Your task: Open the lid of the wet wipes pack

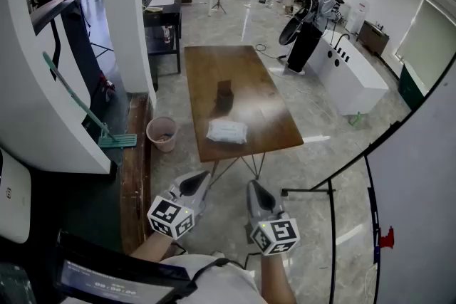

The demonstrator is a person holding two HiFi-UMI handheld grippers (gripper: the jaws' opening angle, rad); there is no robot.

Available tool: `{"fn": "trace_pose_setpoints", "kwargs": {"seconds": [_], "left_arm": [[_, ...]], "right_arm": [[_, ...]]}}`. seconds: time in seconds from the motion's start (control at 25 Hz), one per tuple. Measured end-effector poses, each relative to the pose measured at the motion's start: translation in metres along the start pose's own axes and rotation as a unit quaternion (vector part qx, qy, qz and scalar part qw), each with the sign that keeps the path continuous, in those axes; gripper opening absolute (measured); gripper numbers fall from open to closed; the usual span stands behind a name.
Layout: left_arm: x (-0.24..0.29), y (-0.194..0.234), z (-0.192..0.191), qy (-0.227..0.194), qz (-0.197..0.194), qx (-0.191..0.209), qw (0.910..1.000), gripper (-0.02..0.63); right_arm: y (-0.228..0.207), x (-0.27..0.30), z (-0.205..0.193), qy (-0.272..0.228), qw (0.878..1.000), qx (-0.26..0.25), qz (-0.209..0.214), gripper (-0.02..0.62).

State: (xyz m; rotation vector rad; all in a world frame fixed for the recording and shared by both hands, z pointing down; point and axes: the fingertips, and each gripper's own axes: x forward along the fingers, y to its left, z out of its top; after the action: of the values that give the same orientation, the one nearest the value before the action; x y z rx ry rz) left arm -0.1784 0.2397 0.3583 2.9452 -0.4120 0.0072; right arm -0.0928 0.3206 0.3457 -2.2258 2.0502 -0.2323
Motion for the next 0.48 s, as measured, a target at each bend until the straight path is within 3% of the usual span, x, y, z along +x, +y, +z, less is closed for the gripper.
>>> {"fn": "trace_pose_setpoints", "kwargs": {"seconds": [0.48], "left_arm": [[0.004, 0.003, 0.015, -0.012, -0.004, 0.006, 0.9999, 0.005]], "right_arm": [[0.0, 0.007, 0.007, 0.004, 1.0, 0.0, 0.018, 0.008]]}}
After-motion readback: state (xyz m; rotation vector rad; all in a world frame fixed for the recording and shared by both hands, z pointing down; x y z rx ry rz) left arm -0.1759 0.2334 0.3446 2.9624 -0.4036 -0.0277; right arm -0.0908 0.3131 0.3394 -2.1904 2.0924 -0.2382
